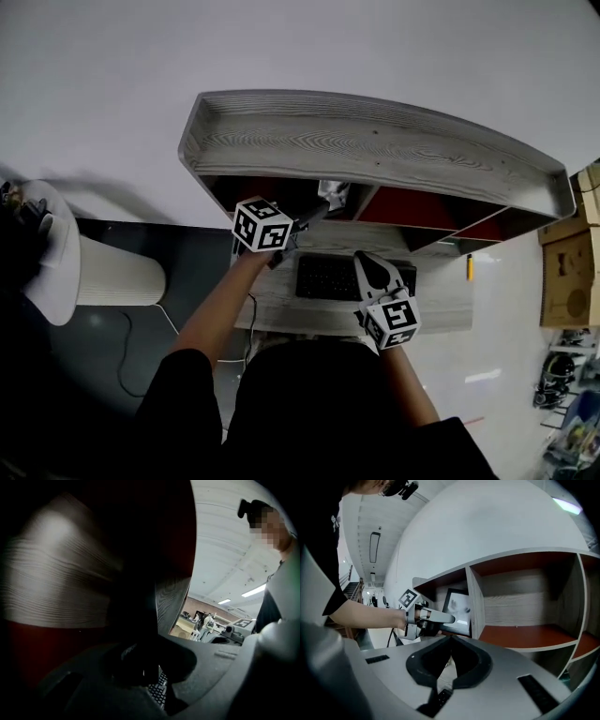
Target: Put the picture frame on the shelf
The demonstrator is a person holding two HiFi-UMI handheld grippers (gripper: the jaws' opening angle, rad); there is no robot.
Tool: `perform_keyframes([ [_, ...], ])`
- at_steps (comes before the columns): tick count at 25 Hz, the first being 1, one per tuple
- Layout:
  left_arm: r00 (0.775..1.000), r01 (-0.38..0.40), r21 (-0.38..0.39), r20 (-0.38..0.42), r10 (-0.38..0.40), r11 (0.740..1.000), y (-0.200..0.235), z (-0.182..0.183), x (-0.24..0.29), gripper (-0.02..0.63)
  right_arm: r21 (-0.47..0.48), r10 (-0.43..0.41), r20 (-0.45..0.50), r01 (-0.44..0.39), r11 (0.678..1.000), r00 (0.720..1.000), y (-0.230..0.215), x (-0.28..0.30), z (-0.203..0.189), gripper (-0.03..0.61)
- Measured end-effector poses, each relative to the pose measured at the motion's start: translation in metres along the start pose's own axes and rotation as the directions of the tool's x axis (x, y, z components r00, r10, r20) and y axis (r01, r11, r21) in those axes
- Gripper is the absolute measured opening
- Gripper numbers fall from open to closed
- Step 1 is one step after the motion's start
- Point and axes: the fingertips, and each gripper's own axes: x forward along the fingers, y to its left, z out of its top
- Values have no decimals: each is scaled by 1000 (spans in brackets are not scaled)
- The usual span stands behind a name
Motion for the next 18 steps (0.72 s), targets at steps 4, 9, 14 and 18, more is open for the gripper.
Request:
perform_keyframes([
  [4, 999, 22, -94, -31, -25, 995, 2, 2, 6, 37, -6, -48, 6, 48, 999, 999, 8, -7, 3, 12],
  [9, 996, 33, -163, -74, -46, 986, 9, 4, 8, 37, -3, -101, 33, 101, 995, 994, 15, -18, 3, 12],
  [14, 990, 16, -148, -137, -36, 989, 16, 8, 12, 37, 6, -126, 49, 126, 992, 991, 27, -21, 0, 12],
  [18, 983, -34, -57, -183, 23, 998, 27, 8, 13, 42, 5, -139, 56, 139, 990, 989, 35, -23, -1, 12],
])
